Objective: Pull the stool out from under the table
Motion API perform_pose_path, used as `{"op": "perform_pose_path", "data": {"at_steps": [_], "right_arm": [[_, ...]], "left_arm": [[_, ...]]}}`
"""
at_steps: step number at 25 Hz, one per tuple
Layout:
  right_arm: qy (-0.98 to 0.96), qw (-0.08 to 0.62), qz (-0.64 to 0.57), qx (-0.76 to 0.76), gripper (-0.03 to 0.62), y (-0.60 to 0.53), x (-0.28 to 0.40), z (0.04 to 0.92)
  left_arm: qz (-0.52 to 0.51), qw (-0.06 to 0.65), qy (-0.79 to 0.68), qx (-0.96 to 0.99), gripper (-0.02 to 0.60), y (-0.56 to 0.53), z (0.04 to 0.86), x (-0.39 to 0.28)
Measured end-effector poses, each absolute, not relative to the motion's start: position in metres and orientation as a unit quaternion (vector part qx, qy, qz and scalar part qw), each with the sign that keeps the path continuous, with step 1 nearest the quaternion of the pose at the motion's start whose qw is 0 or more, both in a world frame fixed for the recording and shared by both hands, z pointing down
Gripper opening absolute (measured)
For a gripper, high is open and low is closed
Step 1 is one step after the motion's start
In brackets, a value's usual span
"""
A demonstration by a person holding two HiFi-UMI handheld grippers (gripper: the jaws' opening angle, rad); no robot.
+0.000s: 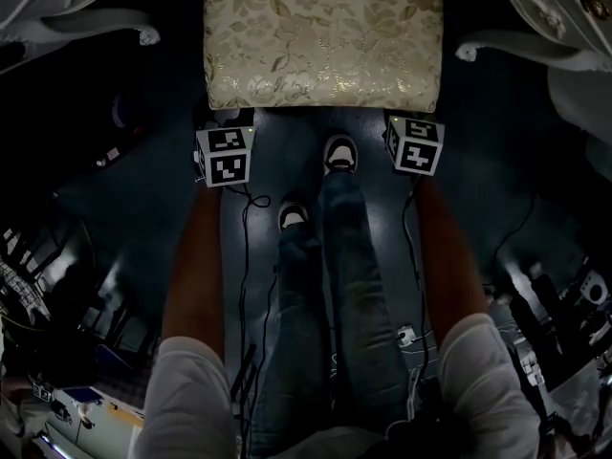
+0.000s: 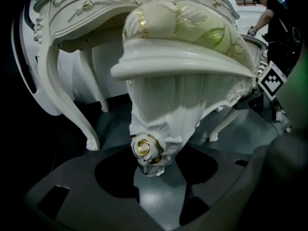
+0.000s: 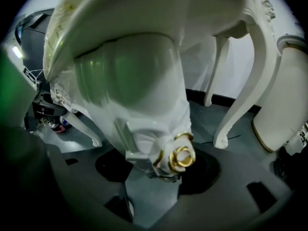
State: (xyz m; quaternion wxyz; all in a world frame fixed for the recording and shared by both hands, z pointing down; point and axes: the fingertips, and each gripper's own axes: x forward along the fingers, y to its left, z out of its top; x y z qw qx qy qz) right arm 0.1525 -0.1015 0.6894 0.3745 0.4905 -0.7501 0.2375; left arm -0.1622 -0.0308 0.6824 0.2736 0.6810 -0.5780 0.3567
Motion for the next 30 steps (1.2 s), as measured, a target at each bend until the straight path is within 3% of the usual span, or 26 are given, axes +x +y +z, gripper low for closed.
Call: {"op": "perform_pose_path", "data": {"at_steps": [19, 30], "right_arm": [[-0.74, 0.373, 0.242, 0.505, 0.256, -0.091, 0.154, 0.687], [-0.744, 0.371, 0.237, 0.502, 0.256, -0.17, 0.146, 0.689]], "left_arm": [[0.358, 0.268, -0.561, 0.697, 0.252, -0.029, 0.677, -0.162], [0.365, 0.266, -0.56, 0.694, 0.252, -0.107, 0.672, -0.17]]}}
